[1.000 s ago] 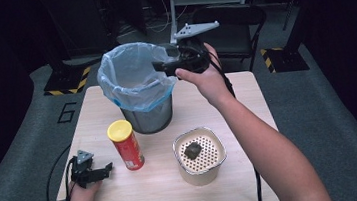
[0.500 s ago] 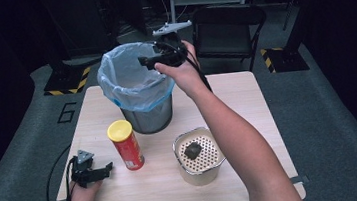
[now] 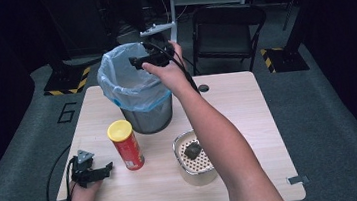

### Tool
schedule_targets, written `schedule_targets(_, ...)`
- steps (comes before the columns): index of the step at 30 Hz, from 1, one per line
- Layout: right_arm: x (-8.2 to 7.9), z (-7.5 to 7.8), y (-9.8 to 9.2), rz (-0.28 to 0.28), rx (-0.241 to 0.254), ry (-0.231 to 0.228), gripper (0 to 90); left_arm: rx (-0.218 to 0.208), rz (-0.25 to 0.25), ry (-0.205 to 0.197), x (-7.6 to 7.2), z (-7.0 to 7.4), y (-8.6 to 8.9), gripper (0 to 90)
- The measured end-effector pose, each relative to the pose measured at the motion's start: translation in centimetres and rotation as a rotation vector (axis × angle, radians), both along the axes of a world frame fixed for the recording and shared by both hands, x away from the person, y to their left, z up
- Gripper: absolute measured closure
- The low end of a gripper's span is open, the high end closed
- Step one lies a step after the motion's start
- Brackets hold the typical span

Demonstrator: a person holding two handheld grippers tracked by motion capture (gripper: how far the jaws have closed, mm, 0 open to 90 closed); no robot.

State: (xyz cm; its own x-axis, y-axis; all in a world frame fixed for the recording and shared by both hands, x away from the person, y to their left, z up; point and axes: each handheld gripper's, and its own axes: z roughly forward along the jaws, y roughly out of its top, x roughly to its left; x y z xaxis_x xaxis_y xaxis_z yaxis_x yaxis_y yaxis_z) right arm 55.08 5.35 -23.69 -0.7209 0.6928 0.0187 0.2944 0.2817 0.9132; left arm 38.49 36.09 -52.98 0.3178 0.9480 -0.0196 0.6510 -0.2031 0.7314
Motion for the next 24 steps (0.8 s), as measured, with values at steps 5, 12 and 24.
schedule_targets(5, 0.2, -0.3, 0.6, -0.003, -0.012, 0.001, 28.6, -0.001, 0.001, -0.001, 0.0, 0.0, 0.0, 11.2)
schedule_targets(12, 0.6, -1.1, 1.0, 0.035, -0.039, 0.028, 6.8, -0.001, 0.001, -0.001, 0.0, 0.0, 0.0, 11.2)
schedule_targets(24, -0.8, -0.5, -1.4, -0.002, -0.050, -0.004, 8.5, -0.060, -0.008, 0.027, -0.1, 0.4, 0.2, 13.6)
